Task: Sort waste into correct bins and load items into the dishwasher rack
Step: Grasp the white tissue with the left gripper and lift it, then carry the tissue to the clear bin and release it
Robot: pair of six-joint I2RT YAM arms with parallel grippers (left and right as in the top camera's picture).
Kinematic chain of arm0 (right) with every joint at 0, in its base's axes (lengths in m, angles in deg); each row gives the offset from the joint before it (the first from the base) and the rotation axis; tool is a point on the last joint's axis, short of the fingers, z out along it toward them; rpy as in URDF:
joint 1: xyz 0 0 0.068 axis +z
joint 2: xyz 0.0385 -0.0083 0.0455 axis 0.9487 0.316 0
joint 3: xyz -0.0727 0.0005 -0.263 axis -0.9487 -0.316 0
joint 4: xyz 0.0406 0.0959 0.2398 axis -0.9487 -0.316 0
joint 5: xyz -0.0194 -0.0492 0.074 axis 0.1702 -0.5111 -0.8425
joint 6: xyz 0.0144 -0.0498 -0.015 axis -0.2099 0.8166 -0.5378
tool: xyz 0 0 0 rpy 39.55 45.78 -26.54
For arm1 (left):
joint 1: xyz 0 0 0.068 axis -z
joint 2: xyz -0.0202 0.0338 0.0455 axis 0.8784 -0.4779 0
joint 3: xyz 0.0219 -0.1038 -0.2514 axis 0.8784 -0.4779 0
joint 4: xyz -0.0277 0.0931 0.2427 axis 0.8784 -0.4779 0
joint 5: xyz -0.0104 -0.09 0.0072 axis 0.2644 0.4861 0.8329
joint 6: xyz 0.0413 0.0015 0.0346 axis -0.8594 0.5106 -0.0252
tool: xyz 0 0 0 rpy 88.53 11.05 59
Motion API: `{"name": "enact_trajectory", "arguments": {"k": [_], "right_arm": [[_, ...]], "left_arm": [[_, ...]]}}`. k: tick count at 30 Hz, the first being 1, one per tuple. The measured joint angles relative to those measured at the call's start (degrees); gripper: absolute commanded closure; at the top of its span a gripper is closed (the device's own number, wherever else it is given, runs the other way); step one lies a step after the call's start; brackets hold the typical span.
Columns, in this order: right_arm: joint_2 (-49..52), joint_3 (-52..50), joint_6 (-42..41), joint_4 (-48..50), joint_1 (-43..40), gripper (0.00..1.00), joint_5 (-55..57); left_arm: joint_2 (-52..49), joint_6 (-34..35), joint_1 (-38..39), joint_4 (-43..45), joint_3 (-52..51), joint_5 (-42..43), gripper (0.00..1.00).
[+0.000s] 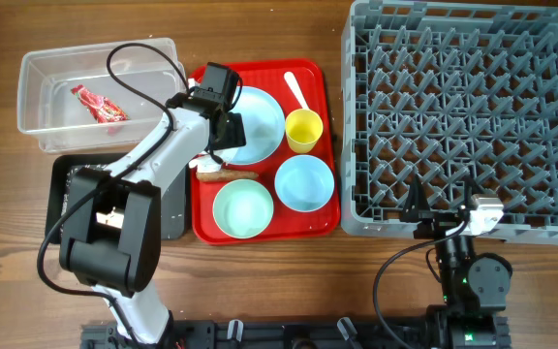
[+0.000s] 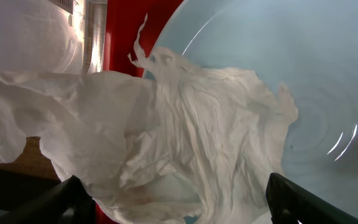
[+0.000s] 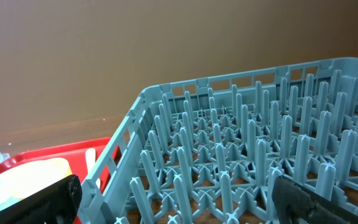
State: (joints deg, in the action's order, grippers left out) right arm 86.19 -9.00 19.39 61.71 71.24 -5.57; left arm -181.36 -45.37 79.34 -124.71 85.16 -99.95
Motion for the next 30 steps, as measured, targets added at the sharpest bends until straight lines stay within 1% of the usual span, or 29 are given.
{"name": "enact_trajectory", "arguments": {"k": [14,17,20,23,26,30], "right_arm": [[0.0,0.0,0.0,0.0,0.0,0.0,0.0],[0.0,0.0,0.0,0.0,0.0,0.0,0.0],[0.0,0.0,0.0,0.0,0.0,0.0,0.0],[0.0,0.0,0.0,0.0,0.0,0.0,0.0],[0.0,0.0,0.0,0.0,0.0,0.0,0.0],[0.0,0.0,0.0,0.0,0.0,0.0,0.0]], "left_arm": [[0.0,0.1,0.0,-0.7,0.0,0.7,0.1],[0.0,0.1,0.0,-0.6,0.0,1.9,0.13],[0.0,0.1,0.2,0.0,0.0,3.7,0.21],[0.0,-0.3,1.4,0.3,0.0,4.3,0.23],[0.0,-0.4,1.7,0.5,0.0,4.5,0.36],[0.0,-0.6,1.7,1.5,0.0,4.5,0.36]]}}
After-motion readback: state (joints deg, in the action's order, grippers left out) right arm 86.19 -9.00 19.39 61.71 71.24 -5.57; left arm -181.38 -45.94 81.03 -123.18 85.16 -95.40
